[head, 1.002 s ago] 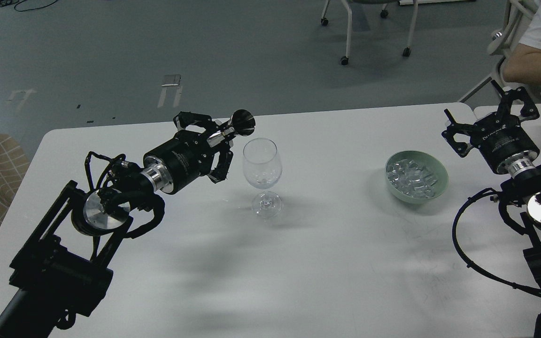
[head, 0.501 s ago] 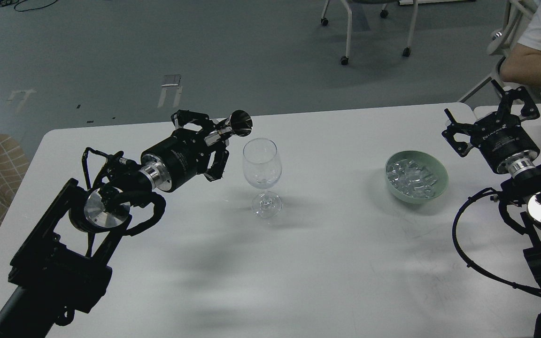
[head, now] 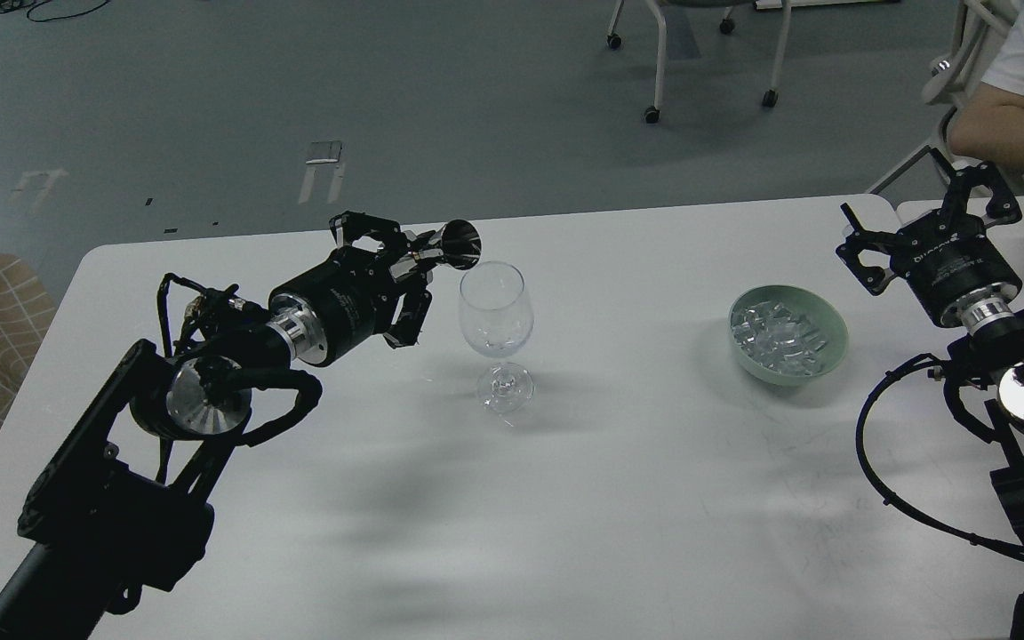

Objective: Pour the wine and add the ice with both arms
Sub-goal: 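Tilt the jigger with the left gripper to pour into the glass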

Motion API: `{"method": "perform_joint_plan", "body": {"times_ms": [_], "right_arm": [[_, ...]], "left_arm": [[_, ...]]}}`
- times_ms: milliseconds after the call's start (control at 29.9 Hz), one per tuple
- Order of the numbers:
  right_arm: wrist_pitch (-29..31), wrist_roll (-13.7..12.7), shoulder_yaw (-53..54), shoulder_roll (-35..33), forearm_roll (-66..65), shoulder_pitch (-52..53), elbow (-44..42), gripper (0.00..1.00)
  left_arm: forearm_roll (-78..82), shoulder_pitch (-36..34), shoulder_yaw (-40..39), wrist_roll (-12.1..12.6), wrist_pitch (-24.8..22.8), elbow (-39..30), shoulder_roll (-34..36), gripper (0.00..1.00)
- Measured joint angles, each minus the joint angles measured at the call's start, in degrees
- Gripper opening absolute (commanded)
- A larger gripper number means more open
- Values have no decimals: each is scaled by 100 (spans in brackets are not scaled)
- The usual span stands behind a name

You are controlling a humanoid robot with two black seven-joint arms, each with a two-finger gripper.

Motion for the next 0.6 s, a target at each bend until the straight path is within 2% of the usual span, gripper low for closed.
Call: {"method": "perform_joint_plan", "body": {"times_ms": [601], "right_arm": [[-9,0,0,-29,0,4,29,100]], "left_arm": [[641,-94,30,8,-325,-2,6,0]]}}
